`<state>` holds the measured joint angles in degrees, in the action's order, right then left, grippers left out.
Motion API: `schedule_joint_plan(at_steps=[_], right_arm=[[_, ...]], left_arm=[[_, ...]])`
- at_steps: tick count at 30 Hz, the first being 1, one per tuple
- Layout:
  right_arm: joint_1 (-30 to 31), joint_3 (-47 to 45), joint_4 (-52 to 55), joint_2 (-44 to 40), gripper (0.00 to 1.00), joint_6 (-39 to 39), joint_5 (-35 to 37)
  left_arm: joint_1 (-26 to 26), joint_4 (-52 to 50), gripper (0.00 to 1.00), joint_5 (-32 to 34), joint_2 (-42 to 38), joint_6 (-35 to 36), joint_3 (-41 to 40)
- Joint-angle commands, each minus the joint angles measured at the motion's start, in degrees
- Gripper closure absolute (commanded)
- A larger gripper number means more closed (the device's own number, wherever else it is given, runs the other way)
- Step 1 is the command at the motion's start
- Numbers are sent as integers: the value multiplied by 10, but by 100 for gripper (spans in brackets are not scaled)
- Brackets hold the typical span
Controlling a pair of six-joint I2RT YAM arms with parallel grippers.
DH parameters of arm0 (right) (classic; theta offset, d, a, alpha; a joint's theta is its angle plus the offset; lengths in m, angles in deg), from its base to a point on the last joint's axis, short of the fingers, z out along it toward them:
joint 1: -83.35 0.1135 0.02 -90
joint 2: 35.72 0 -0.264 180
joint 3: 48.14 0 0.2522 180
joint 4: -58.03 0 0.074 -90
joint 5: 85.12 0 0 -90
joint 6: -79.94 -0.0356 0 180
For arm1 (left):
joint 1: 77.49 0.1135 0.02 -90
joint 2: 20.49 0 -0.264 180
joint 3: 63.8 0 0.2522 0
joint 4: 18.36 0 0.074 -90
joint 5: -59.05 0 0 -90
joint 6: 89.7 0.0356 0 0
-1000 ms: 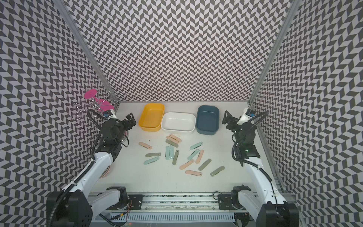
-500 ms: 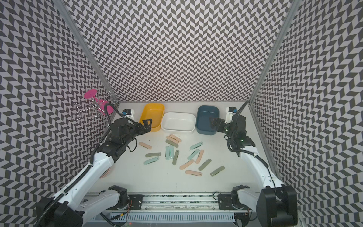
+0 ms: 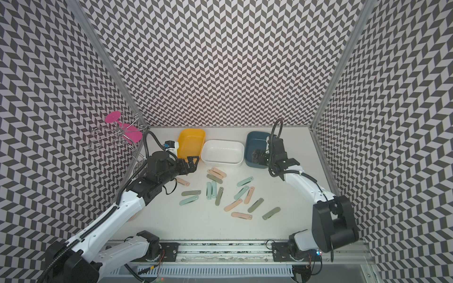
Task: Place the fruit knives into the storage box by color
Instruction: Adjust the storage box at the center of the board.
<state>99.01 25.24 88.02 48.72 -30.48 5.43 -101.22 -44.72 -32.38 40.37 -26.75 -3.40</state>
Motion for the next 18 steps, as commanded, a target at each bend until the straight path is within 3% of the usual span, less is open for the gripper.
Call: schedule_joint_plan(at_steps=[1, 9, 18], right_arm=[[-10, 53, 19, 47, 1, 16, 97], [-60, 178, 84, 195, 0, 26, 105], [-77, 165, 69, 256, 0, 11, 94]], left_arm=[[-7, -8, 0, -7, 18, 4, 22], [-8, -1, 0, -27, 69, 15, 54], [-11, 14, 0, -50, 100, 16, 77]])
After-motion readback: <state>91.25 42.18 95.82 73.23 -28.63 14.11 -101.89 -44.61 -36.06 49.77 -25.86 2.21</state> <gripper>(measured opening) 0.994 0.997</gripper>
